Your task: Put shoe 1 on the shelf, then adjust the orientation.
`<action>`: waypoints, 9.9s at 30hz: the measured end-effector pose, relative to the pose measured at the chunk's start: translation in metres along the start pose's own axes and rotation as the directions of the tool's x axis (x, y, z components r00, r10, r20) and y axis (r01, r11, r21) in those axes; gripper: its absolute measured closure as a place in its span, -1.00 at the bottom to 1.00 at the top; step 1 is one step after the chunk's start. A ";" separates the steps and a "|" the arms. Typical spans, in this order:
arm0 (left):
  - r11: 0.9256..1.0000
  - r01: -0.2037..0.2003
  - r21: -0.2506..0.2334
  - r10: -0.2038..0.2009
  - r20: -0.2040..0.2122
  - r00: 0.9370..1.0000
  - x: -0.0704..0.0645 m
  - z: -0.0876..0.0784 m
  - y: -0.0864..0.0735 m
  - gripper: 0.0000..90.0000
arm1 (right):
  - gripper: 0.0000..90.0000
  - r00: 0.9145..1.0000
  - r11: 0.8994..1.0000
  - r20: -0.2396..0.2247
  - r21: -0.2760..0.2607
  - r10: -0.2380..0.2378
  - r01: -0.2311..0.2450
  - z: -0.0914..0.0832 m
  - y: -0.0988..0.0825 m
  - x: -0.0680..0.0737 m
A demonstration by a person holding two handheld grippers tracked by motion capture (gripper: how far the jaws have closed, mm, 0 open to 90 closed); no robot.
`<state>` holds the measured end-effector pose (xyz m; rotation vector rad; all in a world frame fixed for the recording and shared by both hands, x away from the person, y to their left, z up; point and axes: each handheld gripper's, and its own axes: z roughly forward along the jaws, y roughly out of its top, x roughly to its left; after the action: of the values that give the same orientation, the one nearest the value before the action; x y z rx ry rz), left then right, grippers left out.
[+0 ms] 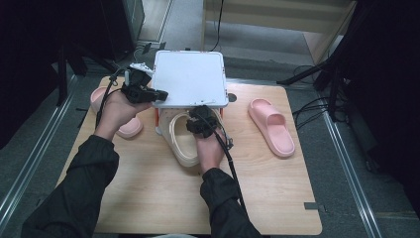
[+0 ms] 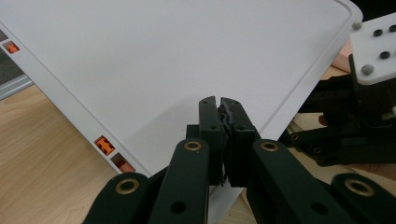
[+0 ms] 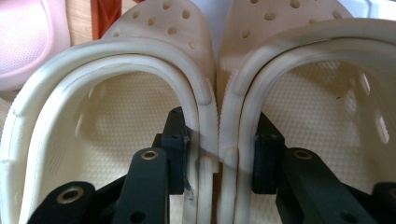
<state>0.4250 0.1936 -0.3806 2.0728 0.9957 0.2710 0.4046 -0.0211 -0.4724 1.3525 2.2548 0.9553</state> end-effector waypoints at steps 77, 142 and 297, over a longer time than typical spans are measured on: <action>1.000 0.009 -0.001 -0.009 0.004 1.000 0.000 -0.001 -0.002 0.98 | 1.00 0.958 0.978 -0.220 0.059 -0.184 0.201 -0.055 -0.114 0.032; 0.999 0.040 0.001 -0.040 0.004 0.999 -0.001 -0.003 -0.003 0.98 | 0.95 0.972 0.994 -0.208 0.007 -0.108 0.112 -0.061 -0.095 0.018; 0.859 0.505 -0.084 -0.489 -0.431 0.759 0.159 -0.016 -0.166 0.13 | 0.12 0.945 0.995 -0.313 0.004 -0.093 0.100 -0.122 -0.126 -0.086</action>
<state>0.4306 0.3801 -0.5155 1.7190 1.8005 0.4526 0.2938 -0.1817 -0.4777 1.1518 2.5410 1.1872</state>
